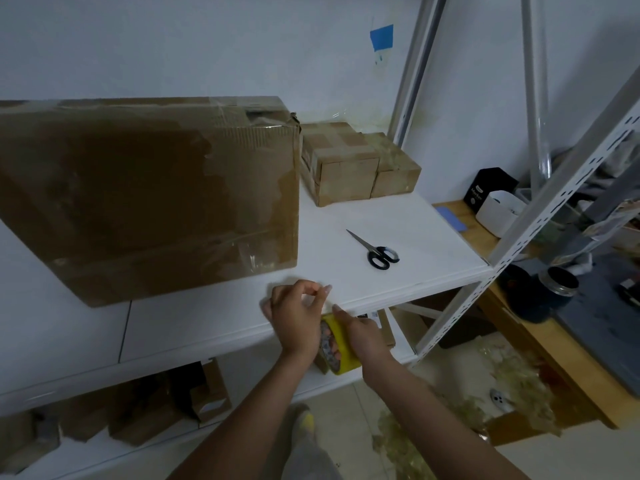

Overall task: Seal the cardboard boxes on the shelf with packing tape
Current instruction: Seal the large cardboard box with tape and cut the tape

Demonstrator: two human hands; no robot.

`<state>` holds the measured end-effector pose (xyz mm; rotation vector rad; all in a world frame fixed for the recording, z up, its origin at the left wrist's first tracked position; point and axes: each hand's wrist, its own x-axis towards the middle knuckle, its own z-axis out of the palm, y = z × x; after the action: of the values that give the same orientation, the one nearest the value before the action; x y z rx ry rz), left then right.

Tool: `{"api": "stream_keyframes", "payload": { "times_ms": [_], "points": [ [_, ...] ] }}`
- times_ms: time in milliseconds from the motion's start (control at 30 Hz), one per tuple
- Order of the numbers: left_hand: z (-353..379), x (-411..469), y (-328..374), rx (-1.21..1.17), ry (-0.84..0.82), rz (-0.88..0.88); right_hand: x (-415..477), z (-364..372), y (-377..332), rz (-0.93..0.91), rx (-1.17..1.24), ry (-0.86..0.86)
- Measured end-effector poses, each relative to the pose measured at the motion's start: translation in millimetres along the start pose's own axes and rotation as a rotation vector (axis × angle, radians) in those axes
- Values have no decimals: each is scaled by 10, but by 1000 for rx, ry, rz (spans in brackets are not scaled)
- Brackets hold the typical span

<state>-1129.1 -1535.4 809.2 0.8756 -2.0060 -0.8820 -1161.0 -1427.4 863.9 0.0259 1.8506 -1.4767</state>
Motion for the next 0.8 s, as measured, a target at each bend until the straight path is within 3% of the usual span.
{"api": "stream_keyframes", "payload": {
  "times_ms": [167, 367, 700, 800],
  "points": [
    [8, -90, -187, 191, 101, 157, 16, 56, 114, -61, 17, -17],
    [39, -107, -261, 273, 104, 203, -5, 78, 110, -59, -27, -13],
    [8, 63, -119, 619, -35, 46, 80, 61, 156, 35, 31, -21],
    [-13, 94, -314, 467, -209, 375, 73, 64, 134, 81, 87, -40]
  ]
}}
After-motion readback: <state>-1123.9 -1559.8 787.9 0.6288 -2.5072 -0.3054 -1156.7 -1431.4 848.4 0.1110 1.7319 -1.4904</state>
